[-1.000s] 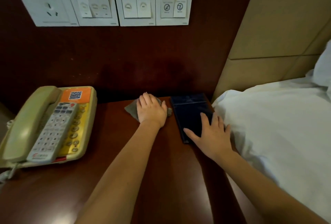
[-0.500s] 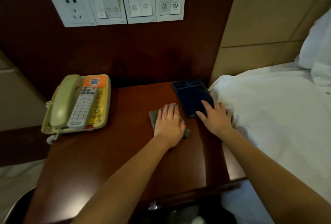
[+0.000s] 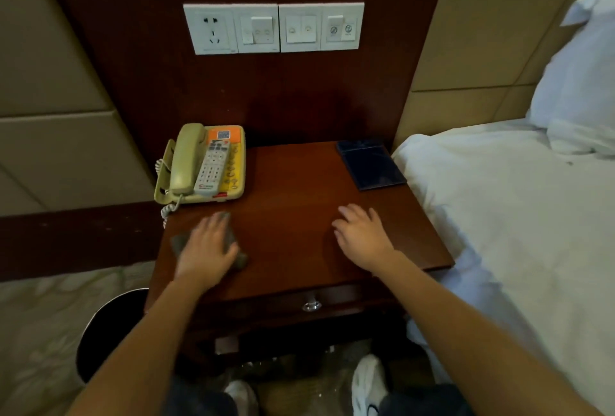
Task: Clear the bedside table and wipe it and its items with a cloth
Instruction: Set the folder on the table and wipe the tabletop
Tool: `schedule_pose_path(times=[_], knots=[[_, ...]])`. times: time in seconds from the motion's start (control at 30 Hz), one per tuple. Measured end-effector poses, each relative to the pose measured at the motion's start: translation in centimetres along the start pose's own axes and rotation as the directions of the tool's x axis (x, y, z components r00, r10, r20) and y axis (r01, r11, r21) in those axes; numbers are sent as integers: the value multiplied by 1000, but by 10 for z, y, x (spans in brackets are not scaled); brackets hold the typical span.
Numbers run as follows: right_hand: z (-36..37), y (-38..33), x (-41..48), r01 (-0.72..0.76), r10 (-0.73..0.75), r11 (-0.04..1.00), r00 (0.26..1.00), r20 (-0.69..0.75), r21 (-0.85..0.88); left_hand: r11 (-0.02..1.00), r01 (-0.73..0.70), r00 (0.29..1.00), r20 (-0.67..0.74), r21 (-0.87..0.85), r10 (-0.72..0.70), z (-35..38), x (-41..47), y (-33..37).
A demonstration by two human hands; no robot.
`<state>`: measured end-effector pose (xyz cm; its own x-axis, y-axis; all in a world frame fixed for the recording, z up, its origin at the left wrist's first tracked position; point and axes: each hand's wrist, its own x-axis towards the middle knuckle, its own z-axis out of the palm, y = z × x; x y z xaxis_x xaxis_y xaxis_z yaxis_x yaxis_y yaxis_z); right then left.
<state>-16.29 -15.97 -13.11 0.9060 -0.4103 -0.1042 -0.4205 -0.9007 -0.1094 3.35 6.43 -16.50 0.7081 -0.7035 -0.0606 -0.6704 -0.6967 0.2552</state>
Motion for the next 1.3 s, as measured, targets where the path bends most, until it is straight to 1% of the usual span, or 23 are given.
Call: schedule_pose_path(times=[0.07,0.17,0.27,0.33,0.37,0.43,0.47,0.5,0.6,0.7,0.77,0.83,0.93,1.0,1.03,1.13,1.2,1.3], knots=[[4,-14,-8,47,-47,999,997,53,14,996,90,996,-12,16,-90,-3,-11,-24],[8,-22,-22,95,-96,995,993,62,24,981,190,982,-28,47,-188,6,-14,-10],[9,1,-39,64,-64,997,998,-10,46,971,221,975,-34,89,-219,13,-14,21],[13,32,-52,-27,41,993,992,-118,115,975,204,979,-20,93,-203,16,-13,48],[14,48,-59,-85,118,983,971,-208,162,980,181,984,-20,89,-180,20,-12,65],[13,79,-71,-190,292,937,886,-360,294,991,95,995,-27,97,-93,29,-7,106],[13,94,-76,-213,360,905,843,-398,367,994,39,999,-28,106,-36,35,-4,131],[11,106,-81,-231,405,880,820,-404,415,993,-22,999,-25,115,25,42,1,158],[5,127,-91,-213,435,855,790,-431,473,973,-199,980,26,119,197,62,14,244],[7,142,-97,-181,420,864,774,-474,470,946,-314,946,119,87,303,81,24,316],[7,152,-98,-201,436,863,759,-483,463,922,-378,917,170,87,361,90,27,345],[5,163,-98,-243,470,847,759,-450,473,898,-432,888,214,89,406,93,29,361],[3,168,-88,-318,518,817,771,-370,481,848,-525,835,238,76,496,90,34,358],[6,155,-77,-324,498,826,802,-329,461,819,-573,800,243,40,548,86,38,343],[8,145,-71,-320,473,845,820,-321,428,818,-575,798,234,22,555,83,40,331],[19,112,-56,-233,313,935,897,-313,267,863,-505,849,170,-18,500,67,51,274],[24,79,-40,-138,166,980,964,-206,140,901,-433,892,133,-15,431,52,53,215],[24,13,-7,5,2,997,995,-97,73,950,-312,947,82,-7,312,28,38,120]])
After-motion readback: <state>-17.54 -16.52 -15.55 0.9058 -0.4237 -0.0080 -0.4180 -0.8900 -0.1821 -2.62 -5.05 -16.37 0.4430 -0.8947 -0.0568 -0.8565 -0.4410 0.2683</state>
